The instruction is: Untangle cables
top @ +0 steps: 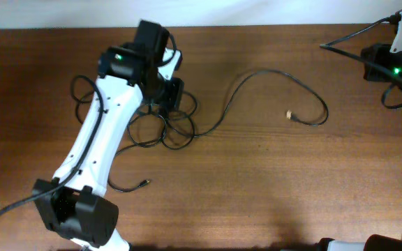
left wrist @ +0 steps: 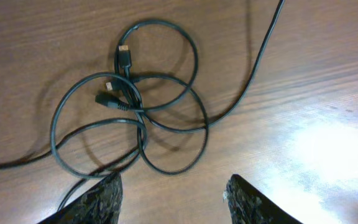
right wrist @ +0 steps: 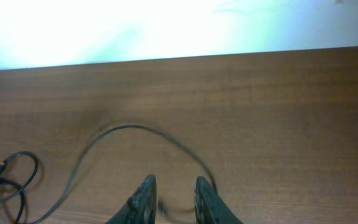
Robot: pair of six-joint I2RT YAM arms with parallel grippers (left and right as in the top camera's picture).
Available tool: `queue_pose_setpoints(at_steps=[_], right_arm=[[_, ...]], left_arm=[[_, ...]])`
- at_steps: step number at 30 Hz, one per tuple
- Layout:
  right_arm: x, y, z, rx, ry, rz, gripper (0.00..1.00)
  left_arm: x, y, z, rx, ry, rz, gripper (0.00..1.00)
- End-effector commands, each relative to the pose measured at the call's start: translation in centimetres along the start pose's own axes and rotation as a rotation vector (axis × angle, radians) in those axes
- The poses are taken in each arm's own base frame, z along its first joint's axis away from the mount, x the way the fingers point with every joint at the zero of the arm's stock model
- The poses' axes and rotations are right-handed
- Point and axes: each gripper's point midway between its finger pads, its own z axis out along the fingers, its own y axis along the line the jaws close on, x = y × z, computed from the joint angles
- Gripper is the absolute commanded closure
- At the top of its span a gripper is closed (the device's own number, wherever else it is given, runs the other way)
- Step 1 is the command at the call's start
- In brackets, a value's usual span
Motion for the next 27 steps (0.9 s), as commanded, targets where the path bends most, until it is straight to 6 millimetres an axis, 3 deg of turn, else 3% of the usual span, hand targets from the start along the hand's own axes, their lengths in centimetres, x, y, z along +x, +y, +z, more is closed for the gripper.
queue_pose_setpoints(at_steps=[1, 6, 9, 11, 15, 22, 27], right_arm=[[-0.7, 0.2, -0.5, 0.009, -0.022, -0.024, 0.80], [-0.7, 0.2, -0.5, 0.008, -0.019, -0.023, 0.80], [-0.4, 0.4, -0.5, 0.001, -0.008, -0.022, 0.79], [-0.1, 1.1, -0.3, -0.012, 0.005, -0.052, 0.74], [0.2, 2.8, 0.0, -0.044, 0.022, -0.073, 0.72], [1.5, 8.0, 0.5, -0.142, 0.072, -0.146, 0.72], [2.2, 10.5, 0.9, -0.137, 0.096, -0.209, 0.72]], left_arm=[[2.3, 1.0, 3.5, -0.025, 0.062, 0.014, 0.44], [6.2, 1.4, 7.4, -0.028, 0.159, 0.008, 0.44], [7.1, 2.0, 8.6, -0.059, 0.170, 0.009, 0.44], [6.2, 2.8, 8.8, -0.102, 0.131, 0.028, 0.42], [4.9, 2.9, 8.8, -0.106, 0.079, 0.002, 0.38], [1.7, 4.1, 8.8, -0.169, -0.065, -0.119, 0.39], [0.7, 6.5, 9.3, -0.294, -0.151, -0.372, 0.41]])
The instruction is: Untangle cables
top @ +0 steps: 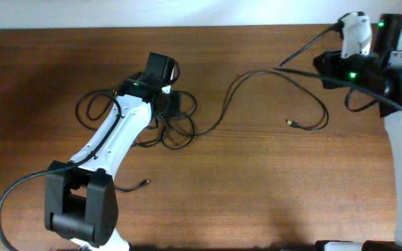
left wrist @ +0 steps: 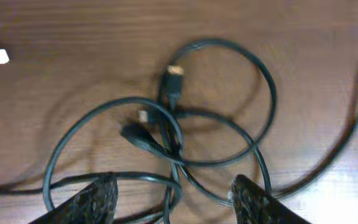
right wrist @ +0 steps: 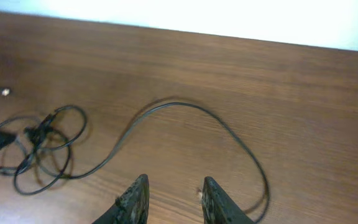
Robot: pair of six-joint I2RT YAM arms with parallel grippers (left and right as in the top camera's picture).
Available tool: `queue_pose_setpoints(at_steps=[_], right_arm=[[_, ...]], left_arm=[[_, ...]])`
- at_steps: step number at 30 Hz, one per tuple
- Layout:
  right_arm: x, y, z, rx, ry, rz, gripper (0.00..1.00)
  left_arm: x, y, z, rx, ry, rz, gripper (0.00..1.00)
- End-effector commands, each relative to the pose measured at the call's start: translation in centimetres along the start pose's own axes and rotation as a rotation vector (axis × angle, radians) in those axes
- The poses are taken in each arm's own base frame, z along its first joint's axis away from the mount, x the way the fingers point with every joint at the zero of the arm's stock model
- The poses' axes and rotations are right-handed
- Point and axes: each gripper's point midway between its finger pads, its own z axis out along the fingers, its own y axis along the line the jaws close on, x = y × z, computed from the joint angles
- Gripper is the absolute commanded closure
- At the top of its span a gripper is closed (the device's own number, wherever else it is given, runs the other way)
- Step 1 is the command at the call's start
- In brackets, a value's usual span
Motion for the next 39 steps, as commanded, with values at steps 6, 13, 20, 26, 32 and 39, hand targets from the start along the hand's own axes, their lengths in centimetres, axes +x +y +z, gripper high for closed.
queue_pose_setpoints(at_steps=[6, 13, 20, 26, 32, 39], right_arm=[[0.2, 2.1, 0.2, 0.067, 0.035, -0.086, 0.72], [0.6, 2.8, 0.7, 0.053, 0.051, -0.096, 0.72], [0.6, 2.8, 0.7, 0.053, 0.053, -0.095, 0.72], [0.8, 2.7, 0.9, 0.052, 0.065, -0.094, 0.72], [1.3, 2.7, 0.9, 0.051, 0.083, -0.095, 0.72], [1.5, 2.8, 0.9, 0.050, 0.093, -0.111, 0.72]], left_arm=[[1.9, 0.9, 5.5, -0.116, 0.021, -0.298, 0.41], [2.4, 0.1, 6.3, -0.197, -0.018, -0.365, 0.39], [-0.3, -0.2, 1.4, -0.197, -0.138, -0.360, 0.35], [1.2, 0.9, 0.7, -0.252, -0.095, -0.365, 0.32], [1.4, 2.2, 1.6, -0.315, -0.114, -0.372, 0.29], [1.0, 2.9, 3.1, -0.252, -0.090, -0.288, 0.24]])
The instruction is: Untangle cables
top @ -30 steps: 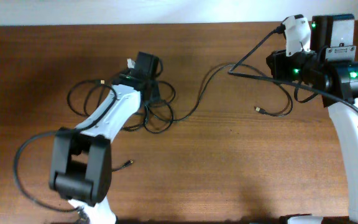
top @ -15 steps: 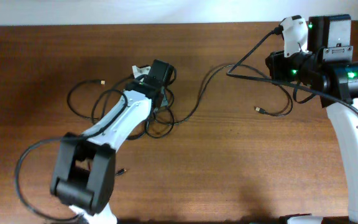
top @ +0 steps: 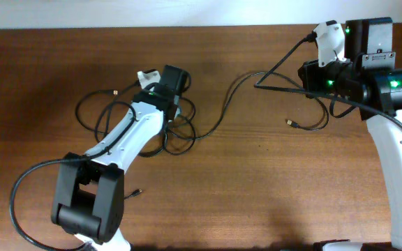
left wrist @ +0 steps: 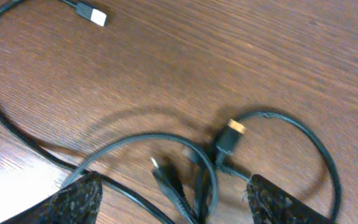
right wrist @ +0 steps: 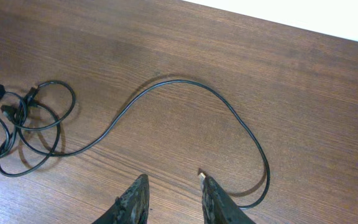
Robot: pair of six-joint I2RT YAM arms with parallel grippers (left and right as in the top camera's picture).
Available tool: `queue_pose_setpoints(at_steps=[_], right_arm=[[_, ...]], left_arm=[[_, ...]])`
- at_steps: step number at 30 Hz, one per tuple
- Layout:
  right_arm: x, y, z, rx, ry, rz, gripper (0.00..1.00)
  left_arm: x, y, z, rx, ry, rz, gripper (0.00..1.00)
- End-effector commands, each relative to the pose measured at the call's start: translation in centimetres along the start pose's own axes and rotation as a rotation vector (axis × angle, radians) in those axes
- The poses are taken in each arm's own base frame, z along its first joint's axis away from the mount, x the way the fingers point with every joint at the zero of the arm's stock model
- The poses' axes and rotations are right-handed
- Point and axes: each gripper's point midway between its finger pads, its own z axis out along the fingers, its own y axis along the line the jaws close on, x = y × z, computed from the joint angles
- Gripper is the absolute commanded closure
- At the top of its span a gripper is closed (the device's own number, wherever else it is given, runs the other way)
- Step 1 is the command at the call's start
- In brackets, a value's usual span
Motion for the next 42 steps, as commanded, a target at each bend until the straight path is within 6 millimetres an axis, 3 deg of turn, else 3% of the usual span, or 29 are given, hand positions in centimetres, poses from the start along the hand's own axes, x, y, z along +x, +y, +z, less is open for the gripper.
queue_pose_setpoints(at_steps=[1, 5, 12, 14, 15, 18, 21, 25, 29, 34, 42], right_arm=[[-0.5, 0.2, 0.0, 0.004, -0.007, -0.020, 0.72], [-1.0, 0.1, 0.0, 0.007, -0.028, -0.023, 0.72], [-0.8, 0.1, 0.0, 0.006, -0.021, -0.022, 0.72], [-0.8, 0.1, 0.0, 0.006, -0.020, -0.022, 0.72], [-0.8, 0.1, 0.0, 0.006, -0.019, -0.022, 0.72], [-0.7, 0.1, 0.0, 0.005, -0.015, -0.021, 0.72], [-0.7, 0.1, 0.0, 0.005, -0.016, -0.021, 0.72], [-0.5, 0.1, 0.0, 0.004, -0.010, -0.019, 0.72], [-0.2, 0.2, 0.0, 0.002, 0.004, -0.018, 0.72], [-0.2, 0.2, 0.0, 0.002, 0.004, -0.018, 0.71], [-0.3, 0.2, 0.1, 0.003, 0.000, -0.018, 0.71]], left_arm=[[0.8, -0.8, 1.0, 0.067, 0.046, 0.123, 0.27], [3.3, -1.0, 0.0, 0.044, 0.116, 0.104, 0.29], [4.6, -2.8, -3.5, 0.059, 0.074, 0.217, 0.22], [4.7, -3.6, -4.3, 0.129, 0.082, 0.351, 0.18], [5.4, -4.4, -5.0, 0.218, 0.108, 0.521, 0.18], [6.9, -4.3, -5.7, 0.290, 0.153, 0.755, 0.14], [10.7, -6.7, -7.9, 0.609, 0.209, 1.109, 0.10], [13.4, -8.1, -10.1, 0.873, 0.217, 1.286, 0.01], [14.5, -7.5, -9.6, 0.880, 0.265, 1.321, 0.04], [16.7, -5.4, -6.2, 0.826, 0.386, 1.315, 0.03], [14.2, -3.4, -4.0, 0.764, 0.391, 1.210, 0.00]])
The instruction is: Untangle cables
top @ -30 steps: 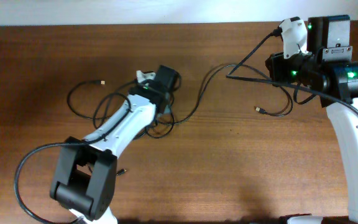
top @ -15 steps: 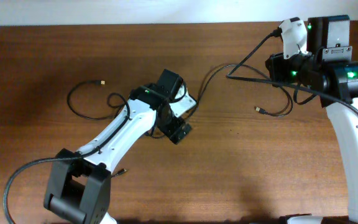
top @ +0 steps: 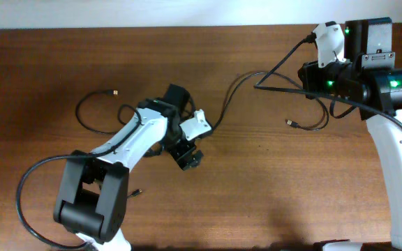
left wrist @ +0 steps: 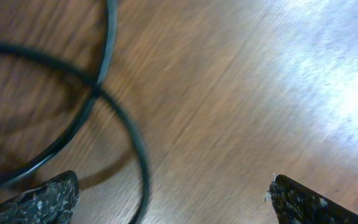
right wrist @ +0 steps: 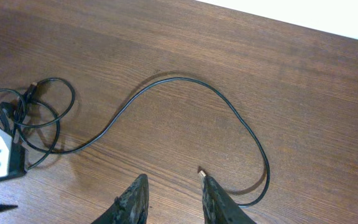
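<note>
Black cables lie in a tangle [top: 145,136] left of the table's middle, partly hidden under my left arm. One long cable [top: 246,77] runs right from it in a wide loop and ends in a small plug [top: 289,123]. That plug [right wrist: 200,172] lies just ahead of my right gripper [right wrist: 174,202], which hangs open above the table. My left gripper [top: 187,155] is at the tangle's near right side, low over the wood. In the wrist view the left gripper [left wrist: 173,202] is wide open, with two crossing strands [left wrist: 101,93] ahead of it and nothing between its fingers [left wrist: 48,199].
A cable loop [top: 82,115] ending in a gold-tipped plug [top: 114,91] reaches out to the left of the tangle. Another small plug [top: 139,189] lies near the front beside the left arm's base link. The table's far edge [top: 201,28] meets a white wall.
My left gripper has gone from the far side of the tangle to its near right side and now sits much lower over the wood. The right arm and the long cable have not moved.
At first my left gripper hung open over the tangle and the right arm stood at the far right edge. The right arm then came in over the long cable's loop and stopped above its free plug. The left gripper shifted around the tangle, now at its near right.
</note>
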Robot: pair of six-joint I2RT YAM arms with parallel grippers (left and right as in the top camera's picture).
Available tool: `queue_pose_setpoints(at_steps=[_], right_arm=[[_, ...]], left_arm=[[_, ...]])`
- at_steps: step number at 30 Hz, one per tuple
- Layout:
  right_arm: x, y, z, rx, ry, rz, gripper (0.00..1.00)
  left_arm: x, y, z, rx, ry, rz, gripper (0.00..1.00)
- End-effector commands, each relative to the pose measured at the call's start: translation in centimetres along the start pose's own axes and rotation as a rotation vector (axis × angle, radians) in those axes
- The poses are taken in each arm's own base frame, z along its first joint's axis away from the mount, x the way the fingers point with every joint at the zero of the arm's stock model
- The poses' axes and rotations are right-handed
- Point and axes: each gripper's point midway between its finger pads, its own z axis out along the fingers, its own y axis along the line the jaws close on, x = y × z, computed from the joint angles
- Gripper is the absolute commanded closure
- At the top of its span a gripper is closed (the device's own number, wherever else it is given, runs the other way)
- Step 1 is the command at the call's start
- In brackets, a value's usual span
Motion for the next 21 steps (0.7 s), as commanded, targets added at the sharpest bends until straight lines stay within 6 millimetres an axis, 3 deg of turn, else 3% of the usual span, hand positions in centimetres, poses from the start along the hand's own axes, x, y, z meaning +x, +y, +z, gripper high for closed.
queue_pose_setpoints(at_steps=[1, 5, 13, 14, 15, 16, 17, 21], right_arm=[[-0.5, 0.1, 0.1, 0.004, -0.008, -0.015, 0.71], [-0.5, 0.1, 0.1, 0.004, -0.007, -0.015, 0.71], [-0.5, 0.1, 0.2, 0.003, -0.006, -0.014, 0.71], [-0.5, 0.1, 0.2, 0.003, -0.006, -0.014, 0.71], [-0.5, 0.1, 0.2, 0.004, -0.006, -0.014, 0.71], [-0.5, 0.1, 0.2, 0.004, -0.006, -0.015, 0.71], [-0.5, 0.1, 0.2, 0.004, -0.006, -0.015, 0.71], [-0.5, 0.1, 0.2, 0.004, -0.006, -0.014, 0.71]], left_arm=[[0.5, 1.1, -0.4, -0.004, -0.013, -0.023, 0.00], [0.7, 0.9, -0.2, 0.020, -0.023, -0.035, 0.00], [1.8, -0.7, 2.1, 0.093, -0.048, -0.043, 0.00], [1.8, -0.7, 2.1, 0.093, -0.048, -0.043, 0.07], [1.8, -0.7, 2.1, 0.094, -0.048, -0.043, 0.32], [1.8, -0.7, 2.1, 0.093, -0.049, -0.044, 0.73], [1.7, -0.6, 2.1, 0.089, -0.054, -0.060, 1.00], [1.6, -0.6, 2.1, 0.089, -0.054, -0.059, 1.00]])
